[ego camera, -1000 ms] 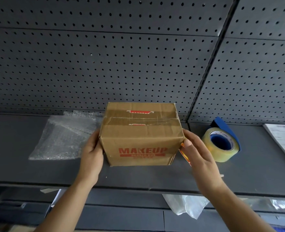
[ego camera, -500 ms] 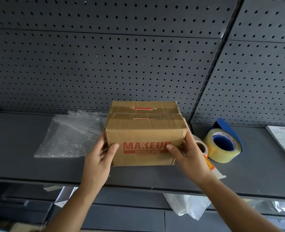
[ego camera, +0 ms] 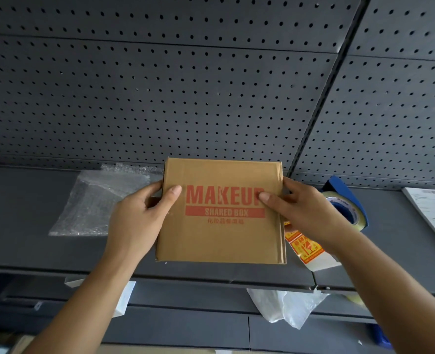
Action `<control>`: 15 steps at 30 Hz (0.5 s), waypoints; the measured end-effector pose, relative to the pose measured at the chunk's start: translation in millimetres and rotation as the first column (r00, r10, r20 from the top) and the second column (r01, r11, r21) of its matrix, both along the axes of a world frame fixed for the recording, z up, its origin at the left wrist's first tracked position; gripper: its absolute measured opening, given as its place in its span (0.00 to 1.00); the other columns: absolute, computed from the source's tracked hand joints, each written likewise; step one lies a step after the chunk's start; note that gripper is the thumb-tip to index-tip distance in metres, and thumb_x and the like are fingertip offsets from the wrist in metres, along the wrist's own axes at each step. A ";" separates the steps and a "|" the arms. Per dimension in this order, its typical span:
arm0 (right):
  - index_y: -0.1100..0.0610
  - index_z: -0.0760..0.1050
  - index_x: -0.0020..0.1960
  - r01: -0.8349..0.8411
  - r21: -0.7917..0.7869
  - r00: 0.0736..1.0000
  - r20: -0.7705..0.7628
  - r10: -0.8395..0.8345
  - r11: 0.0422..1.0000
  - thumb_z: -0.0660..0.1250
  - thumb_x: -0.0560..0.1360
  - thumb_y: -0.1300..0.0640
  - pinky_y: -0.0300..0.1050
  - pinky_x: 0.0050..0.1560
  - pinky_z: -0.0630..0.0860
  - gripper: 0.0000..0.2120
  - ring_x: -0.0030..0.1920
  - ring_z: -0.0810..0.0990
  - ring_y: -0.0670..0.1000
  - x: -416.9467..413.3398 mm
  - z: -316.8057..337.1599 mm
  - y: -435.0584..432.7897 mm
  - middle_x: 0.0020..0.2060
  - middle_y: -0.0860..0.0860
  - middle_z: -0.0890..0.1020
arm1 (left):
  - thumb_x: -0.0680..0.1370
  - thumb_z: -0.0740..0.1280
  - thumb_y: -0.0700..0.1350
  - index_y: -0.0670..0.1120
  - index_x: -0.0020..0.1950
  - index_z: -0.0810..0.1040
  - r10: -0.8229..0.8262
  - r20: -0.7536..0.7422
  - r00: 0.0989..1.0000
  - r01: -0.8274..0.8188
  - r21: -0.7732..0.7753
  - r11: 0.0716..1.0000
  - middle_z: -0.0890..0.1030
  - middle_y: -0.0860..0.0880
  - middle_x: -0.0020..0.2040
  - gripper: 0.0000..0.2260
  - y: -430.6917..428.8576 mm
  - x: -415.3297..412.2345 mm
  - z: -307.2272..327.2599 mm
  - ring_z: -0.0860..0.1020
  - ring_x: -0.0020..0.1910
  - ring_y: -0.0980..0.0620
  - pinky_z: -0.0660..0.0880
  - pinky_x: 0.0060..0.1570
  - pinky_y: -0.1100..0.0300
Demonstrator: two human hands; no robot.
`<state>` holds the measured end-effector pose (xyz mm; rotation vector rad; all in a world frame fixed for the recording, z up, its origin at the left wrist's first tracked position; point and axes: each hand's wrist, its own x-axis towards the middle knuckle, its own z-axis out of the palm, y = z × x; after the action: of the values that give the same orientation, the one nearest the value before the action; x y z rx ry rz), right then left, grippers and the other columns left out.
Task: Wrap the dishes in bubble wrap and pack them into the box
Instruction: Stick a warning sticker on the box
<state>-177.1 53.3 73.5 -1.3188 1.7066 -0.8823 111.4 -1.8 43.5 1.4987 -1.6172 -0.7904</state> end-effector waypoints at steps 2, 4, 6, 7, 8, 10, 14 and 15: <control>0.46 0.79 0.58 0.001 0.070 1.000 0.015 -0.002 0.998 0.71 0.75 0.42 0.48 0.41 0.85 0.14 0.43 0.87 0.48 -3.1 1.7 -9.7 0.47 0.47 0.87 | 0.77 0.66 0.65 0.61 0.54 0.84 0.003 0.045 0.999 -0.004 0.026 1.000 0.85 0.64 0.43 0.13 -7.8 -2.3 2.3 0.83 0.42 0.65 0.79 0.46 0.58; 0.50 0.80 0.59 -0.005 0.124 1.000 0.011 0.003 0.992 0.72 0.75 0.41 0.52 0.42 0.85 0.17 0.43 0.88 0.51 -5.2 2.2 -20.3 0.48 0.49 0.87 | 0.77 0.65 0.66 0.59 0.54 0.85 -0.005 0.093 0.996 0.000 0.051 0.999 0.86 0.62 0.43 0.16 -17.7 -3.6 4.4 0.83 0.43 0.62 0.79 0.45 0.58; 0.51 0.79 0.60 -0.018 0.179 1.000 -0.001 0.018 0.984 0.71 0.75 0.40 0.51 0.41 0.85 0.19 0.41 0.88 0.53 -7.5 1.7 -30.2 0.49 0.51 0.87 | 0.77 0.65 0.67 0.57 0.54 0.85 -0.023 0.148 0.989 0.011 0.087 0.996 0.86 0.60 0.46 0.18 -28.2 -4.5 5.0 0.83 0.45 0.58 0.79 0.45 0.57; 0.53 0.79 0.60 -0.032 0.215 0.999 -0.011 0.035 0.976 0.70 0.76 0.40 0.50 0.41 0.85 0.20 0.41 0.88 0.54 -7.9 2.1 -34.9 0.49 0.52 0.87 | 0.77 0.65 0.67 0.56 0.55 0.85 -0.041 0.170 0.985 0.022 0.113 0.993 0.86 0.58 0.47 0.19 -33.4 -5.1 3.9 0.83 0.46 0.56 0.80 0.47 0.55; 0.54 0.79 0.60 -0.045 0.256 0.998 -0.029 0.054 0.966 0.70 0.76 0.40 0.50 0.41 0.85 0.21 0.41 0.88 0.54 -8.3 2.6 -39.0 0.49 0.53 0.87 | 0.77 0.64 0.68 0.55 0.54 0.85 -0.062 0.193 0.979 0.035 0.142 0.989 0.86 0.57 0.47 0.20 -38.3 -5.8 2.1 0.84 0.45 0.54 0.81 0.49 0.52; 0.55 0.79 0.60 -0.055 0.325 0.994 -0.074 0.084 0.944 0.68 0.77 0.40 0.47 0.39 0.85 0.21 0.39 0.88 0.53 -8.2 2.9 -45.8 0.48 0.54 0.87 | 0.77 0.64 0.69 0.53 0.51 0.85 -0.108 0.231 0.967 0.063 0.194 0.979 0.86 0.53 0.44 0.22 -45.4 -7.4 -1.6 0.84 0.43 0.51 0.82 0.49 0.48; 0.55 0.79 0.60 -0.061 0.356 0.986 -0.125 0.112 0.932 0.66 0.78 0.38 0.48 0.41 0.85 0.22 0.39 0.88 0.53 -8.0 -0.5 -52.0 0.47 0.54 0.86 | 0.76 0.63 0.70 0.51 0.53 0.84 -0.126 0.253 0.959 0.068 0.228 0.971 0.86 0.53 0.46 0.24 -51.0 -8.5 -2.6 0.84 0.44 0.51 0.82 0.52 0.49; 0.55 0.78 0.61 -0.064 0.353 0.983 -0.137 0.120 0.933 0.64 0.79 0.37 0.48 0.42 0.85 0.23 0.39 0.88 0.53 -8.6 -1.5 -50.5 0.48 0.54 0.86 | 0.76 0.63 0.70 0.51 0.55 0.83 -0.128 0.268 0.955 0.064 0.236 0.970 0.85 0.53 0.47 0.25 -50.1 -8.7 -1.9 0.84 0.45 0.50 0.81 0.53 0.49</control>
<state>-185.7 2.8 72.0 -1.2378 1.8047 -0.4048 102.7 -51.9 41.6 1.7678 -1.8732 -0.8693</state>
